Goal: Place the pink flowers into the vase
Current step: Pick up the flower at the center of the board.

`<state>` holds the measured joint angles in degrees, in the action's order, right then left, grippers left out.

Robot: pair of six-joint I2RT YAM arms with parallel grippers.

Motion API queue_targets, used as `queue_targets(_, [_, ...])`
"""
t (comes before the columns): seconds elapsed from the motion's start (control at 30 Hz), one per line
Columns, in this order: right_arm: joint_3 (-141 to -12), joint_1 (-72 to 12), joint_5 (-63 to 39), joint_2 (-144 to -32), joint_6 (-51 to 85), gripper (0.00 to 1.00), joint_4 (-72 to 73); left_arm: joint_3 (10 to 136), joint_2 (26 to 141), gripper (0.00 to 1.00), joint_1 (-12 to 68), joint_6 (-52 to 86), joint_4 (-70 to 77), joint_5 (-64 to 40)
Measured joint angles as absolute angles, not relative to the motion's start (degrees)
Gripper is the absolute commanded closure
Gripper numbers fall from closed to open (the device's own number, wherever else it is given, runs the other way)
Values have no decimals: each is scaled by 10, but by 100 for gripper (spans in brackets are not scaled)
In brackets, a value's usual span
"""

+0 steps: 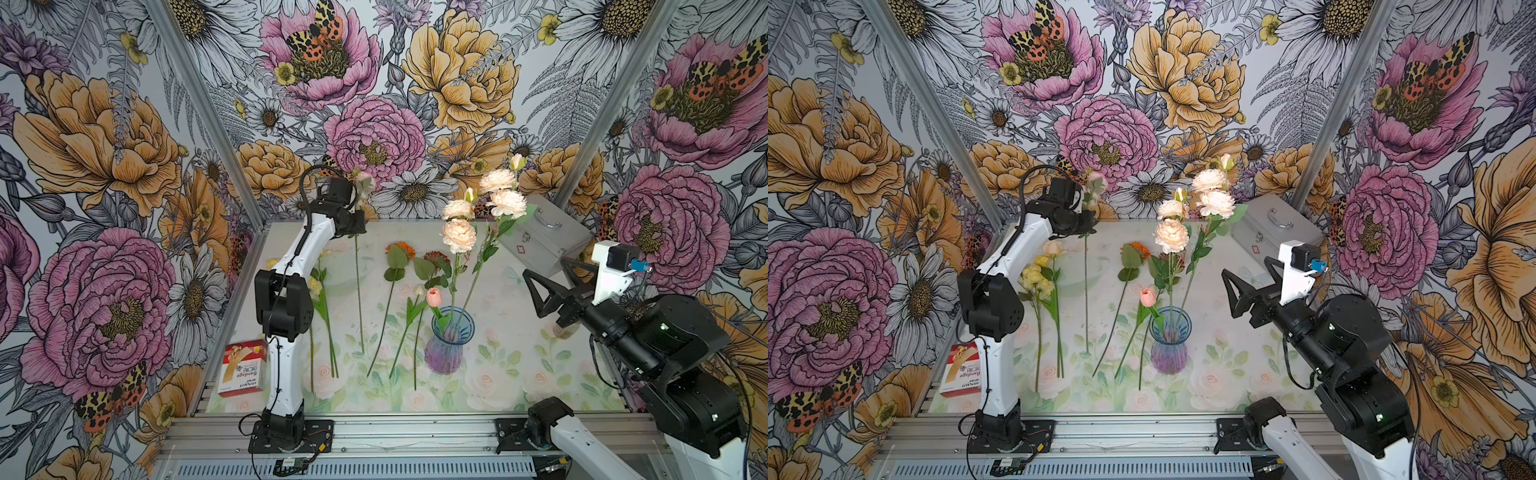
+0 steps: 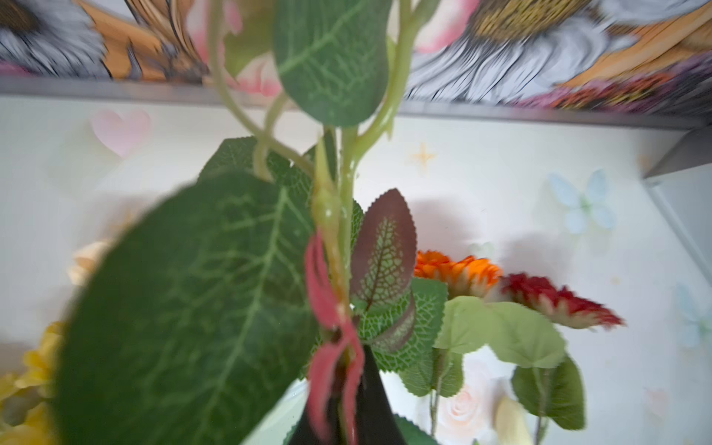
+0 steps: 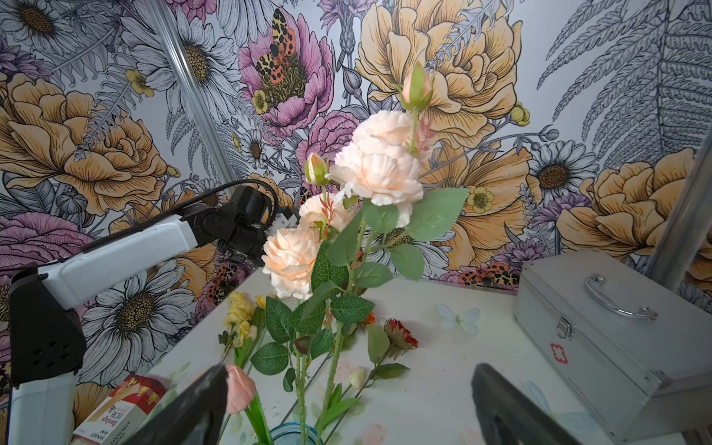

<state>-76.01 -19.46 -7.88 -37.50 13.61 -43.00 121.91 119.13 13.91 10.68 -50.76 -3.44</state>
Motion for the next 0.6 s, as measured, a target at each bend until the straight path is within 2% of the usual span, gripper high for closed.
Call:
queue_targets(0.27, [-845,-195,-158,-474,118,0,-386,1228,1048,99,161,79,-495,-62])
queue_targets(0.6, [-914,-214,-246,-580,110,1,-268,1138,887,97,221,64,-416,-102])
